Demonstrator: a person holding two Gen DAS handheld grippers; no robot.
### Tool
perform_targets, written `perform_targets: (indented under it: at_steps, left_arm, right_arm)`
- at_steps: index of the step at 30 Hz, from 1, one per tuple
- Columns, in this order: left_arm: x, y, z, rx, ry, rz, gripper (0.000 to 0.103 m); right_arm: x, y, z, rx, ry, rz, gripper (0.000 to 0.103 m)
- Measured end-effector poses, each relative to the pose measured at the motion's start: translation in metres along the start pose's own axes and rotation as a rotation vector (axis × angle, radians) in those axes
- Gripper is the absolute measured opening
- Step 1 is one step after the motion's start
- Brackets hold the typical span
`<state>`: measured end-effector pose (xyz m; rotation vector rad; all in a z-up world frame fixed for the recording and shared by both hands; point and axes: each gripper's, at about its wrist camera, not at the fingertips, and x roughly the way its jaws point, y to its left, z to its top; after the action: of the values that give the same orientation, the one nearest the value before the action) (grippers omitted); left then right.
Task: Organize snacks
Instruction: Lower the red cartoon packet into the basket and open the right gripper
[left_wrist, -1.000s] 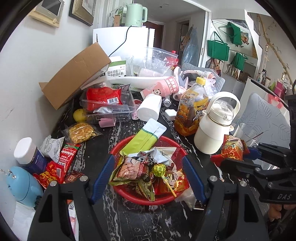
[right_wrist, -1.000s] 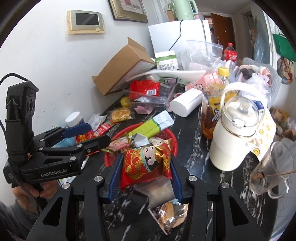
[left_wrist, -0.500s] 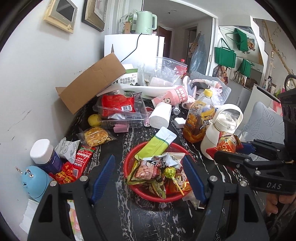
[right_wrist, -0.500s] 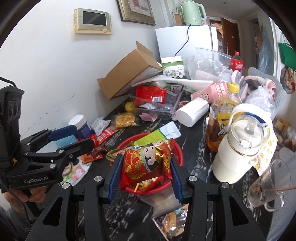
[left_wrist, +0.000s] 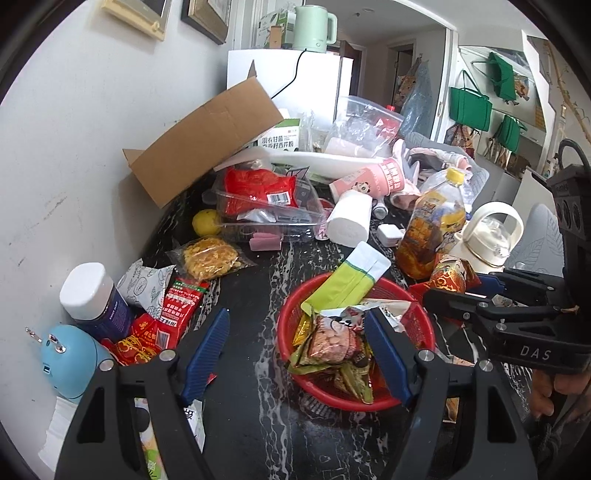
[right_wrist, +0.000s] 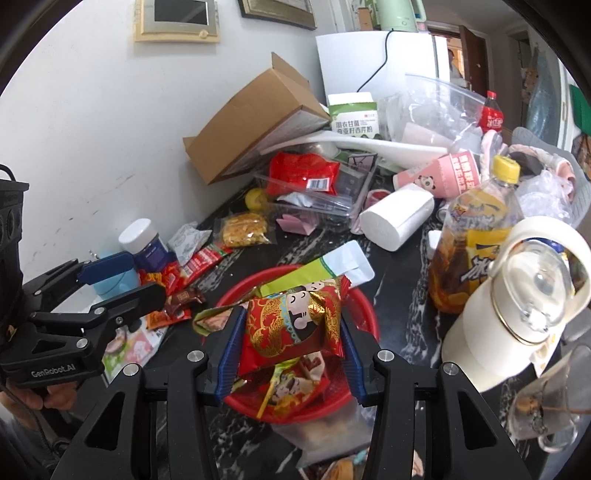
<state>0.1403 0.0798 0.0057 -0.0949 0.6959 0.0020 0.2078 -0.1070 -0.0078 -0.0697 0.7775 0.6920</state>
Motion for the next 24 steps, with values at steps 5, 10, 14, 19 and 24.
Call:
perform_targets:
  at_steps: [5, 10, 14, 19, 24]
  left_arm:
    - [0.016, 0.004, 0.000, -0.007, 0.024, 0.003, 0.075]
    - [0.028, 0.008, 0.002, -0.017, 0.040, 0.001, 0.075]
    - [0.035, 0.011, 0.004, -0.026, 0.049, 0.001, 0.075]
    - [0.039, 0.013, 0.003, -0.031, 0.063, 0.008, 0.075]
    - [0.038, 0.014, 0.002, -0.034, 0.067, 0.016, 0.075]
  right_arm:
    - [0.026, -0.009, 0.007, 0.005, 0.029, -0.012, 0.048]
    - [0.049, -0.014, 0.015, 0.005, 0.065, 0.004, 0.049]
    - [0.065, -0.012, 0.020, -0.003, 0.083, 0.022, 0.050]
    - [0.078, -0.009, 0.022, -0.018, 0.108, 0.019, 0.055]
    - [0.086, -0.009, 0.021, -0.019, 0.141, 0.005, 0.062]
